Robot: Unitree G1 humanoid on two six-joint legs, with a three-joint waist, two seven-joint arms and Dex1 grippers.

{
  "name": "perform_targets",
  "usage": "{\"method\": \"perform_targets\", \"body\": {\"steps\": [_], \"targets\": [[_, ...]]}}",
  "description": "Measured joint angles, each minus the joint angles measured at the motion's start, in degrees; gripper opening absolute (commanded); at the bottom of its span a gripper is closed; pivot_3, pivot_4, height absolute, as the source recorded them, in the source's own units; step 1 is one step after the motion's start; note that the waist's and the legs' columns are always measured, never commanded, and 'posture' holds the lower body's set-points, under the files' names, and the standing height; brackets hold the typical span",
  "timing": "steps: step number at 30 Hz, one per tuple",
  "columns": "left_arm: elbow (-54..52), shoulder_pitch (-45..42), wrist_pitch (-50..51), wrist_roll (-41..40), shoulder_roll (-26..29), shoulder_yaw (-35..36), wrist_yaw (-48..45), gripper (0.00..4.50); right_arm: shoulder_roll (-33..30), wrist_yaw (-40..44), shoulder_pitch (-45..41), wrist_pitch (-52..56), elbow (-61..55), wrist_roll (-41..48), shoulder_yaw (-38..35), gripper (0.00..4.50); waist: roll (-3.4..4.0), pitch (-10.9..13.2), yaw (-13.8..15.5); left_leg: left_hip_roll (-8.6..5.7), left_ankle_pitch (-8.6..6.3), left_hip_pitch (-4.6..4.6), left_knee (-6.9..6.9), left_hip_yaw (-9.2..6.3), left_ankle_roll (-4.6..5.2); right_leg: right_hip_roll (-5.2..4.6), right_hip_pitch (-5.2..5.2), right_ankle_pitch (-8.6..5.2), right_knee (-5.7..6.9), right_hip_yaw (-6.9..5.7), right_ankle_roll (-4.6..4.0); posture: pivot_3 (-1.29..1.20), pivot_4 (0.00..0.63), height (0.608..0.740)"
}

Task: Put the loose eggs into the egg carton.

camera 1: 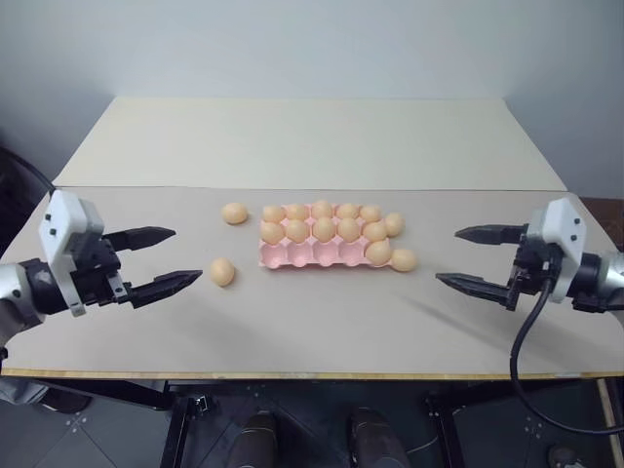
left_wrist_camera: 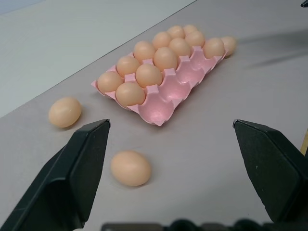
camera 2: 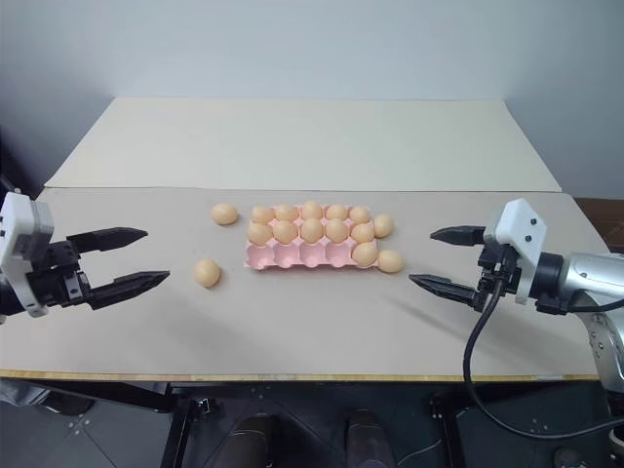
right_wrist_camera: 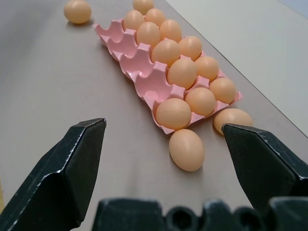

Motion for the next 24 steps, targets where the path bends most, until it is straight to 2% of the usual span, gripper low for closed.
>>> {"method": "perform_targets", "body": {"steps": [5,11,16,19,24], "targets": [[0.7,-1.7,2.7,-2.0,0.4,0.0,1.5,4.46,0.0,-0.1,1.0,0.0,-0.8,0.0,-0.3,4.50,0.00,0.0,0.0,0.00,0.00,0.00,0.00,0.01,0.00,0.00,0.00,0.00,0.01,0.00,0.00,0.00,0.150,0.740],[0.8,-0.6,2.6,-2.1,2.2,0.6,-1.3,4.46,0.0,0.1,1.0,0.0,-0.7,0.0,-0.9,4.50,0.01,0.0,-0.1,0.00,0.00,0.00,-0.01,0.02,0.00,0.00,-0.01,0.00,0.01,0.02,0.00,0.00,0.150,0.740],[1.7,-1.5,2.1,-2.3,2.4,0.7,-2.2,4.46,-1.7,0.1,-3.2,0.0,1.6,-1.4,-0.4,4.50,0.01,0.0,-0.1,0.01,0.00,0.02,-0.01,0.04,0.00,0.01,-0.02,0.00,0.01,0.03,0.00,0.00,0.150,0.740],[1.9,-2.7,2.1,-2.4,2.4,0.0,-2.3,4.46,-2.2,-0.2,-5.2,-0.7,2.2,-3.7,1.4,4.50,0.01,0.0,-0.1,0.01,0.00,0.01,-0.02,0.04,0.00,0.01,-0.02,0.00,-0.02,0.03,0.00,0.00,0.150,0.740],[4.1,-5.8,1.8,-2.2,2.4,-4.2,-3.9,4.46,0.8,-1.5,-8.9,-3.4,5.3,-10.0,10.1,4.50,0.01,0.0,-0.2,0.00,0.00,0.03,-0.02,0.04,0.00,0.01,-0.03,0.00,0.04,0.04,0.00,0.00,0.150,0.740]]}}
